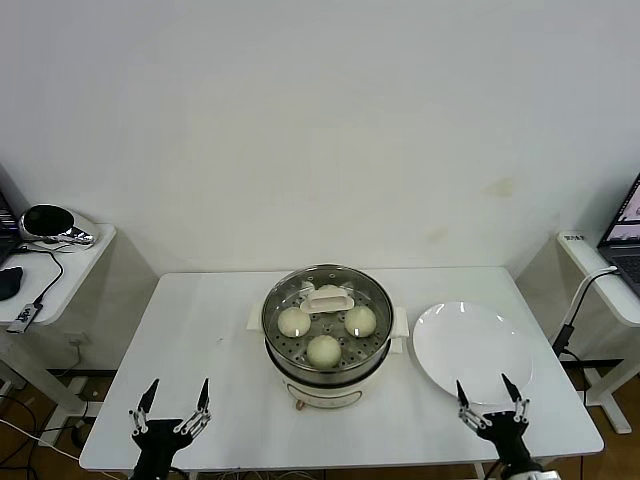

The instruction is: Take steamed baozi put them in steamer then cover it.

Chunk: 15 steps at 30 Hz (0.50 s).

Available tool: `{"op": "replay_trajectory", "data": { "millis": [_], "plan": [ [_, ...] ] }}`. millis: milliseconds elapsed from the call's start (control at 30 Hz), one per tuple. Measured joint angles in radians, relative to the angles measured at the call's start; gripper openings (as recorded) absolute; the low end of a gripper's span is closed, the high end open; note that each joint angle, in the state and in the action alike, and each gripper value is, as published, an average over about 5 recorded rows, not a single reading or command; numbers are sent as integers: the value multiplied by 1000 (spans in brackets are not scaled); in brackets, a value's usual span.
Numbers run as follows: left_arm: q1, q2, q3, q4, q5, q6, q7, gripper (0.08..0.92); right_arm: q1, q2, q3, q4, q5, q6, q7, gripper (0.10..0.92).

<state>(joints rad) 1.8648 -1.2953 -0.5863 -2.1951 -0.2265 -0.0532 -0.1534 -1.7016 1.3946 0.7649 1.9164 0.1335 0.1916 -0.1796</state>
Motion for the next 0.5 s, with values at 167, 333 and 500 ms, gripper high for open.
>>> {"op": "replay_trajectory", "data": {
  "millis": [167,333,500],
  "plan": [
    [17,-2,-13,27,-24,-17,18,823,-24,-7,-22,12,12,-16,-6,823],
    [21,-6,-18,47,-39,-24,34,823,-49,-17,-41,29,20,-30,-4,823],
    [31,-4,-20,55,-52,-29,51,823,-67,-22,-57,41,19,-39,4,823]
  ]
}}
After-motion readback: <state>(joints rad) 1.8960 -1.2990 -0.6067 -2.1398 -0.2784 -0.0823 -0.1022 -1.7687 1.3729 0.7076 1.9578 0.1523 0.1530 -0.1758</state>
